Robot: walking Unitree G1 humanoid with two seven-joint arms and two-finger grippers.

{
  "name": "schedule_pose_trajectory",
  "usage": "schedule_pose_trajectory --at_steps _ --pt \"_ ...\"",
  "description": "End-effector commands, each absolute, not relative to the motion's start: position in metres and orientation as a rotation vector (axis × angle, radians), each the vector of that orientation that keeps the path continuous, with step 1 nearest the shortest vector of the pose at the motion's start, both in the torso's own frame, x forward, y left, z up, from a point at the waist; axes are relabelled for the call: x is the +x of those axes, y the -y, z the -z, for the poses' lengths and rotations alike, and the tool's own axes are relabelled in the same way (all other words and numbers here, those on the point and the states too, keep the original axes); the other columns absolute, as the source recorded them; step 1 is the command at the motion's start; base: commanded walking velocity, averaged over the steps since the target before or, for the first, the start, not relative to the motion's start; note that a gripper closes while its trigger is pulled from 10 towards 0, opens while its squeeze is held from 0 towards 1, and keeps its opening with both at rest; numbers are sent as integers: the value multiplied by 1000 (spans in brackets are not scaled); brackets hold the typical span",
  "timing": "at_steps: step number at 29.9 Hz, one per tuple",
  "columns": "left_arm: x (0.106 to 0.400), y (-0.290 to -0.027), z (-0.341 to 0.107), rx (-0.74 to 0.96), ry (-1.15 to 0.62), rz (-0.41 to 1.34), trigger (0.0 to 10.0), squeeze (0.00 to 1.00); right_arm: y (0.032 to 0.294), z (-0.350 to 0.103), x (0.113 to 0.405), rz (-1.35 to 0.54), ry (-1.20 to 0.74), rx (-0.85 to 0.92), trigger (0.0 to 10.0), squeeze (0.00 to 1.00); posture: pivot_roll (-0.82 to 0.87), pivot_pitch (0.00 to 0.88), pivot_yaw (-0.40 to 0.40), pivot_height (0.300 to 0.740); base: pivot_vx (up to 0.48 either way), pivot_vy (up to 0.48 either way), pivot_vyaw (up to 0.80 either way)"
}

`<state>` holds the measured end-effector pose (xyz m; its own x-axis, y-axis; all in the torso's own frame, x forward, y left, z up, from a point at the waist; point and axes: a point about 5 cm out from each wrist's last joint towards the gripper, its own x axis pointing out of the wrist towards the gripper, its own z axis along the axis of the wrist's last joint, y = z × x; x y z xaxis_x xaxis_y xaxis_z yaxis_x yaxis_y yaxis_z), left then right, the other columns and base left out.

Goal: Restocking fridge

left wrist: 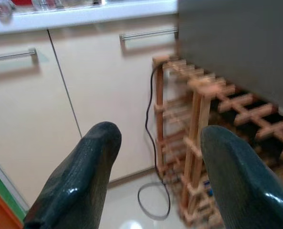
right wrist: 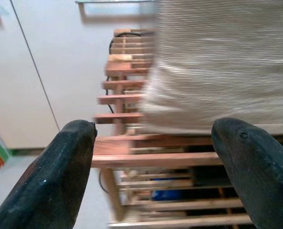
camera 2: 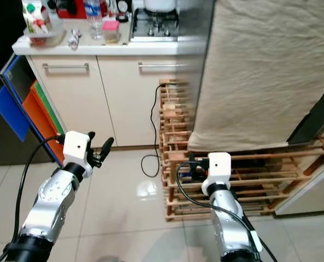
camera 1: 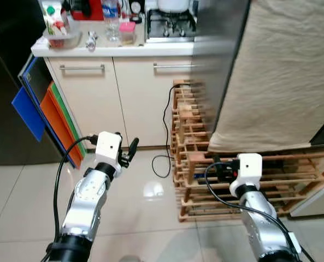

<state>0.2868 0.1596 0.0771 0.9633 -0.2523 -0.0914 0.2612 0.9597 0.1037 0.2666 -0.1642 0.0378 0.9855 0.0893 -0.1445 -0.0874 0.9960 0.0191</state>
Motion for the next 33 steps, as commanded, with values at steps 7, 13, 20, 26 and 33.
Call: schedule_pose_trajectory --at_steps 7,13,20,26,33 --pt "293 -152 -83 136 -54 295 10000 0 167 -40 269 -92 -144 5 10000 0 -1 0 19 740 36 469 -549" --pt "294 -152 -84 159 -52 295 10000 0 167 -40 268 -89 -145 14 10000 0 -4 0 22 740 475 0 -550" --pt "293 -147 -84 161 -45 334 10000 0 167 -38 266 -84 -150 24 10000 0 -1 0 25 740 480 0 -550" --pt "291 -143 -83 145 -50 367 10000 0 167 -36 265 -79 -155 29 10000 0 -3 0 30 740 469 0 -550" --pt "293 -144 -83 145 -52 342 10000 0 167 -39 266 -76 -131 6 10000 0 -7 0 32 740 63 0 -235"
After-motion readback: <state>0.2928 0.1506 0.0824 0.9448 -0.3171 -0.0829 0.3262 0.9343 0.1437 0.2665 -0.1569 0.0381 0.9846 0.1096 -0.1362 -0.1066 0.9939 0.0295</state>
